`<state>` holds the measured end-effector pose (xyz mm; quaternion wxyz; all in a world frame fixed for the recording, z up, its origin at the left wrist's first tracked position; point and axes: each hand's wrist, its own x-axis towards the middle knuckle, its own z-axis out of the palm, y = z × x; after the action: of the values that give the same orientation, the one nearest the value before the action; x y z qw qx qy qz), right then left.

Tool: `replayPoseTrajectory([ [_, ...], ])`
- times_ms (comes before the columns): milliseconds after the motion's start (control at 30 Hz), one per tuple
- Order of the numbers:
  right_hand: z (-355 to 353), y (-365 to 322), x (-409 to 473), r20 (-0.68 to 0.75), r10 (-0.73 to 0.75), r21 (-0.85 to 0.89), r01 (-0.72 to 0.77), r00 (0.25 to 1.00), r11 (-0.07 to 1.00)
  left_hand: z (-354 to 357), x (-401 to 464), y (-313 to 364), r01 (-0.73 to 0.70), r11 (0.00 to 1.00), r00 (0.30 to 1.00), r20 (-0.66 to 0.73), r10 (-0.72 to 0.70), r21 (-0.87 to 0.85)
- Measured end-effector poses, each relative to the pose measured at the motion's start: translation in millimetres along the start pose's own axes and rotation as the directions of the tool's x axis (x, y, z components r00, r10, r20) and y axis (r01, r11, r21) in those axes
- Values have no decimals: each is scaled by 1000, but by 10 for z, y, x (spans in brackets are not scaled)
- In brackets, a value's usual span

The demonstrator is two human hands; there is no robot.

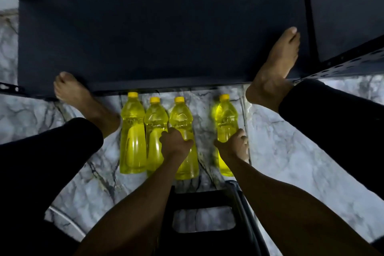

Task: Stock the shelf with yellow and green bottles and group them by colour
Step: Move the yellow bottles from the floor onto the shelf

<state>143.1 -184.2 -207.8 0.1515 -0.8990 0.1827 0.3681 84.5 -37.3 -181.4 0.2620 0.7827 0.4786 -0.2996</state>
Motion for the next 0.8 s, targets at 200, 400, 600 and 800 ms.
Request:
replayPoseTrajectory([
  [200, -19, 138, 18, -2, -77, 91, 77, 997, 993, 277, -147, 102, 0, 1000, 1000, -31, 1, 18],
  [400, -96, 308, -65, -20, -41, 93, 43, 999, 995, 392, -5, 170, 80, 988, 997, 29, -77, -130],
  [600, -102, 408, -31, -19, 5, 85, -4, 1000, 996, 304, 89, 60, 79, 983, 997, 15, -77, -164],
  [800, -188, 309, -41, -13, 19, 132, -17, 1000, 991, 202, -40, -68, 10, 959, 1000, 4, -9, -284],
])
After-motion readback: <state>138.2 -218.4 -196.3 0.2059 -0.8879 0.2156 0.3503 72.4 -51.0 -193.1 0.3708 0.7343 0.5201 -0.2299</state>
